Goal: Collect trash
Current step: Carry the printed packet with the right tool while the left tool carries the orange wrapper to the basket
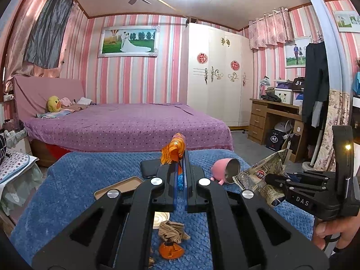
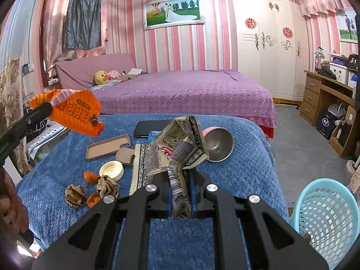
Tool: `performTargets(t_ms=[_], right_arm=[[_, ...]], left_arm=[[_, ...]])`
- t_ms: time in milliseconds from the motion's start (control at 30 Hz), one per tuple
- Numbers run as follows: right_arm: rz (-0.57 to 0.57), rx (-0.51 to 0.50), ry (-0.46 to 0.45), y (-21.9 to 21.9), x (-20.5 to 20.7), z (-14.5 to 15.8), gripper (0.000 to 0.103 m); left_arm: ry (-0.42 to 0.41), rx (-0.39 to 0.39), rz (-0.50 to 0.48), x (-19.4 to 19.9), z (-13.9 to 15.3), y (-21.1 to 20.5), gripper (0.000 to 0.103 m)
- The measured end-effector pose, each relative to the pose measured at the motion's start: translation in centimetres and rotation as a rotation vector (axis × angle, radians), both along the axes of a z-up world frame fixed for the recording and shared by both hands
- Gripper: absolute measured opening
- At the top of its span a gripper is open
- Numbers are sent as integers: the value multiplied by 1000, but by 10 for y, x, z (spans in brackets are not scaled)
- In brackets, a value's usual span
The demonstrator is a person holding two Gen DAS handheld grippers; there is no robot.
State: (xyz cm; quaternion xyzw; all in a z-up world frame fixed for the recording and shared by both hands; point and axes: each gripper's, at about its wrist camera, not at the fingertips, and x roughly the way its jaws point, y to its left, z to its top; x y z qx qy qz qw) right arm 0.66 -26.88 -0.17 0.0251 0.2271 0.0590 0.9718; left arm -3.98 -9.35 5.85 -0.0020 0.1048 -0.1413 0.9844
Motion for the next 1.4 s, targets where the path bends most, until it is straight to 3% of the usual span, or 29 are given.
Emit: performTargets(t_ms=[667,1200,1400], right_arm=[[-87,15,-7,-44,-6,0,12],[-317,53,5,-157,-31,-10,13],[-415,82,7,-202,-42,-15,13]], left_arm=[[-11,40,-108,-9,-4,-59,2],[-33,67,-282,-30,-15,-152,2],[-15,26,-382,-35,-22,-181,2]])
